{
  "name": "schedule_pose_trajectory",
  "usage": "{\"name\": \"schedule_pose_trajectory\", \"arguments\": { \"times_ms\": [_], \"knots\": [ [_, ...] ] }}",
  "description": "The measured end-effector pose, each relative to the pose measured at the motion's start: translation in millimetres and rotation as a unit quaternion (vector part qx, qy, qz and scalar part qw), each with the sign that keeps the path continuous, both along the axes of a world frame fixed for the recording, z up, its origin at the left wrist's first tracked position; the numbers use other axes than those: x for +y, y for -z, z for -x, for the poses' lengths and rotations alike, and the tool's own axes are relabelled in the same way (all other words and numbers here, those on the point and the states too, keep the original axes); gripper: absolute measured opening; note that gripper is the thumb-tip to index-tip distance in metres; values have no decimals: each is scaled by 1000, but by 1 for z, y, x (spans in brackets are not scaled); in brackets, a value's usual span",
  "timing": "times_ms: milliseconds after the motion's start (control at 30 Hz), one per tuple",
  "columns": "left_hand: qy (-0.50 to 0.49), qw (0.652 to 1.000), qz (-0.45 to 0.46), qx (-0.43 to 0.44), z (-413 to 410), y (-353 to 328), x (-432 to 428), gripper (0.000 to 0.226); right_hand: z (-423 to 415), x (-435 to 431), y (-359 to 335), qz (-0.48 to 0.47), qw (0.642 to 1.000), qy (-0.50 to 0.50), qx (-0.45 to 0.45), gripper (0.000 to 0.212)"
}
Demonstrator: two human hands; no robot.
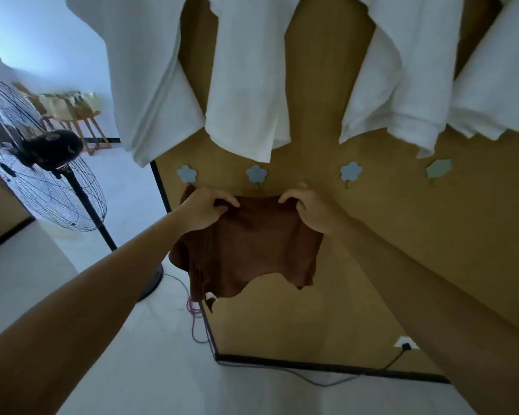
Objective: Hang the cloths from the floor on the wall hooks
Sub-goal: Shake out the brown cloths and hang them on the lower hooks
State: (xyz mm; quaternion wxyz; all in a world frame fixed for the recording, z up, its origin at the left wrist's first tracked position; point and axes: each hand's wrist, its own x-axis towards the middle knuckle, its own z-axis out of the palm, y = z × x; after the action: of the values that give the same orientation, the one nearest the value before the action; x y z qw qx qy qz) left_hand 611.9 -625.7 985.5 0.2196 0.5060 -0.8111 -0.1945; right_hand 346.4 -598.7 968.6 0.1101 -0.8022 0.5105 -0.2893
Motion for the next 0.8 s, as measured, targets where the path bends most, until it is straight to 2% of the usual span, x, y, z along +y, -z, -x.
{"name": "schedule_pose_trajectory", "arguments": {
  "times_ms": [67,200,300,400,467,633,767,800],
  "knots": [
    [7,1000,2,-9,4,3,-8,35,-3,-9,3,-2,1000,9,-15,39],
    [21,999,26,-37,8,13,-29,44,-10,-26,11,24,999,19,-12,23],
    [40,995,54,-70,6,24,-42,50,-14,-36,19,69,997,34,-12,24],
    [64,981,137,-120,3,30,-49,62,-18,-44,29,130,990,54,-16,26],
    [72,974,178,-123,0,34,-54,63,-22,-49,34,155,986,55,-16,27],
    [72,962,218,-150,-5,45,-68,64,-32,-62,46,173,980,90,-27,27],
    [39,960,199,-190,3,50,-72,64,-37,-70,46,181,975,125,23,36],
    [32,959,200,-199,5,51,-73,64,-38,-72,46,193,968,143,72,34]
  ]
}}
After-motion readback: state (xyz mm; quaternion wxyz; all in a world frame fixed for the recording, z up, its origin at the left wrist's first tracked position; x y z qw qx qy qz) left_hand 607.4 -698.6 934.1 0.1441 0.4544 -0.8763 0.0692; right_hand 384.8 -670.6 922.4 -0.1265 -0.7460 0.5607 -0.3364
